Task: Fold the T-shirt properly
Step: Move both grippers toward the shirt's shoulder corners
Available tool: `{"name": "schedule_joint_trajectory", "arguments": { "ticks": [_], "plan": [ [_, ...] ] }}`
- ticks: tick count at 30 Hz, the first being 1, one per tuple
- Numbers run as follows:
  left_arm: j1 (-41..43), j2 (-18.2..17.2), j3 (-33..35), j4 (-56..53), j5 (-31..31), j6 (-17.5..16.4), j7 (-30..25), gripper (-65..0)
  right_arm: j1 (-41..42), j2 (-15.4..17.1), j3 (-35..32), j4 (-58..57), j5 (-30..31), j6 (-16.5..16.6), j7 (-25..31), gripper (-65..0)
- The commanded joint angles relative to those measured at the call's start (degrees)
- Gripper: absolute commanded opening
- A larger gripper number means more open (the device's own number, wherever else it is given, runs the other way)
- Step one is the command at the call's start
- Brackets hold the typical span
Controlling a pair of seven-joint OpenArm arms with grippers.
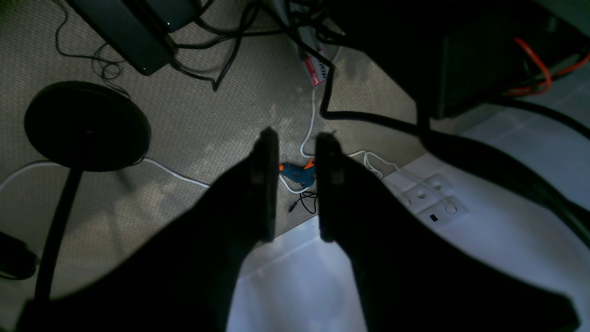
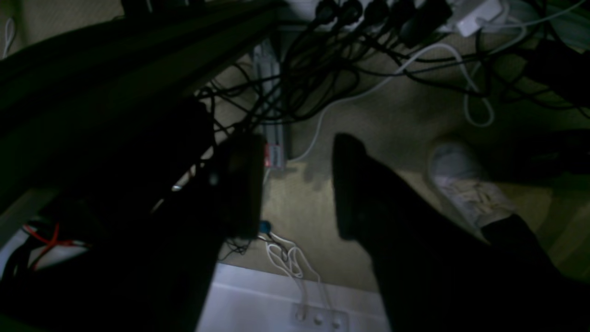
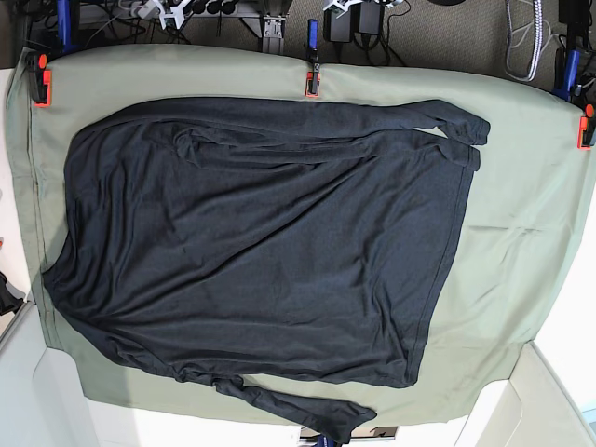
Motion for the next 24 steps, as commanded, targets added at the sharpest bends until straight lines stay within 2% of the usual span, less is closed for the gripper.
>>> {"name": "schedule_joint_trajectory", "arguments": {
  "ticks": [1, 5, 10, 14, 16, 20, 24],
  "plan": [
    [0.07, 0.00, -0.02, 0.22, 1.33, -0.81, -0.22, -47.8, -0.31, 0.17, 0.20, 0.42, -0.15, 0.59, 0.42, -39.5],
    [0.09, 0.00, -0.02, 0.22, 5.95, -0.81, -0.37, -47.8, -0.31, 0.17, 0.20, 0.48, -0.15, 0.59, 0.42, -39.5],
    [0.44, -0.02, -0.02, 0.22, 6.40, -0.81, -0.33, -47.8, -0.48, 0.20, 0.20, 0.74, -0.24, 0.61, 0.42, -39.6],
    [2.23, -0.28, -0.02, 2.10, 6.93, -0.83, -0.35, -47.8, -3.61, 0.70, 0.20, 5.51, -2.97, 0.81, 0.42, -39.6],
    [4.20, -0.98, -0.02, 4.74, 7.26, -1.25, -0.35, -47.8, -6.29, 1.44, 0.20, 9.62, -2.91, 2.71, 0.39, -39.6],
    [9.57, -3.50, -0.02, 13.64, 6.67, -1.27, -0.37, -47.8, -12.50, 3.19, 0.20, 18.99, -2.16, 10.67, 0.42, -39.6],
    [15.47, -6.14, -1.77, 24.48, 4.66, -1.31, -0.31, -47.8, -18.34, 5.16, 0.20, 27.28, 2.12, 11.58, 0.39, -39.6]
  ]
}}
